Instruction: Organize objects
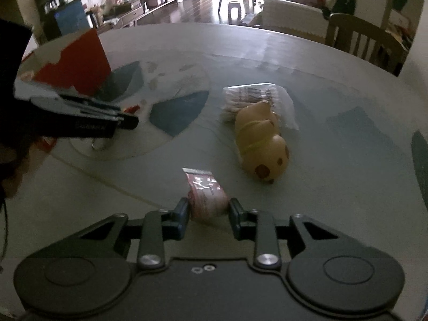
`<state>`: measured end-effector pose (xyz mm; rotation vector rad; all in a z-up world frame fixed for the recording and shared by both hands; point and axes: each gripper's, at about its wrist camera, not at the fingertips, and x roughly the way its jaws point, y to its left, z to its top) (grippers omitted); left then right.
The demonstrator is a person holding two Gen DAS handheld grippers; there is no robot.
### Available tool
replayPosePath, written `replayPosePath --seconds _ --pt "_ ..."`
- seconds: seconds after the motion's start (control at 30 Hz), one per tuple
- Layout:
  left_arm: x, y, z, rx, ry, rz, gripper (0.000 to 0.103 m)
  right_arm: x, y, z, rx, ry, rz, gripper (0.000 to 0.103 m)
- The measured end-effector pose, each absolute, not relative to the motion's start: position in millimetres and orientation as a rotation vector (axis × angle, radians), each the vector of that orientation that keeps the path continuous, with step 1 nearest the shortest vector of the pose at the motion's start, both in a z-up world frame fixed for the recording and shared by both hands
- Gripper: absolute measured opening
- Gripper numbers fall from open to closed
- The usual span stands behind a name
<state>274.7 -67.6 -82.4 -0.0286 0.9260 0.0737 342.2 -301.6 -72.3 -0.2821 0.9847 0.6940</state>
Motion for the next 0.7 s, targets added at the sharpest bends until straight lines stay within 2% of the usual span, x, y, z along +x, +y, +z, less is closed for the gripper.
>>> replayPosePath --seconds 0.7 --pt "176.7 -52.4 -9.5 -0.247 0.831 0.066 0.028 270.8 -286.0 13.9 -0.193 0.85 0.711 0.029"
